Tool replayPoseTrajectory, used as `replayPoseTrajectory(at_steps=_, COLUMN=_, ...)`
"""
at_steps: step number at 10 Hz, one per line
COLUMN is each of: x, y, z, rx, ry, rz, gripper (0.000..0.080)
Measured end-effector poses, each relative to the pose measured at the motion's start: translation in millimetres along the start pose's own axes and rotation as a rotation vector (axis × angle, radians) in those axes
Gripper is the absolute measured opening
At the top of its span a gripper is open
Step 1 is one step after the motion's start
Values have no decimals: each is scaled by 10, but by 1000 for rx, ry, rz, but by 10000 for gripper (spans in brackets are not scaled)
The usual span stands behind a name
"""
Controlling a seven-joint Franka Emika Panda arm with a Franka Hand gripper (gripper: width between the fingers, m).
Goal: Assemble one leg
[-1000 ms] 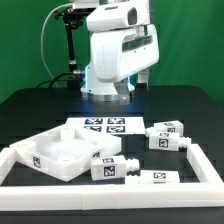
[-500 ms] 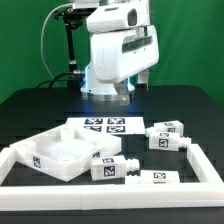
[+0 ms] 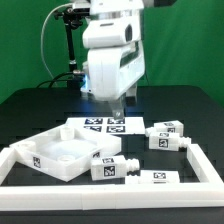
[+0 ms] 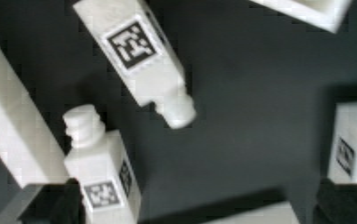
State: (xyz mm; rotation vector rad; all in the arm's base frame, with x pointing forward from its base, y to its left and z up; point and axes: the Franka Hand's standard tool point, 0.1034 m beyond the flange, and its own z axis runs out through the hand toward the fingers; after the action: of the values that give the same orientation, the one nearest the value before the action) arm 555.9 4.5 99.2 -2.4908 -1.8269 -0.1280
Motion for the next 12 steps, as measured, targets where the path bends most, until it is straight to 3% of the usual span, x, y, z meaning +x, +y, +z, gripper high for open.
replayPoseTrajectory(at_steps=1, x=-114, y=-34, z=92, rx=47, ry=-2, rz=18, gripper=650)
replayPoseTrajectory(at_steps=5, x=-130, y=-21, z=106, rx=40, ry=-10, rz=25, gripper=650)
replayPoseTrajectory(at_steps=6, x=-196, y=16, z=199, rx=18, ry=-6, rz=13, gripper=650)
replayPoseTrajectory(at_steps=9, x=-281, y=211, z=561, rx=11, ry=3, rz=24, gripper=650)
replayPoseTrajectory(at_steps=10, x=-275, y=210, z=717, rx=0, ry=7, rz=28, gripper=650)
replayPoseTrajectory(at_steps=12, x=-251, y=152, z=853, rx=17, ry=7, rz=39, gripper=650)
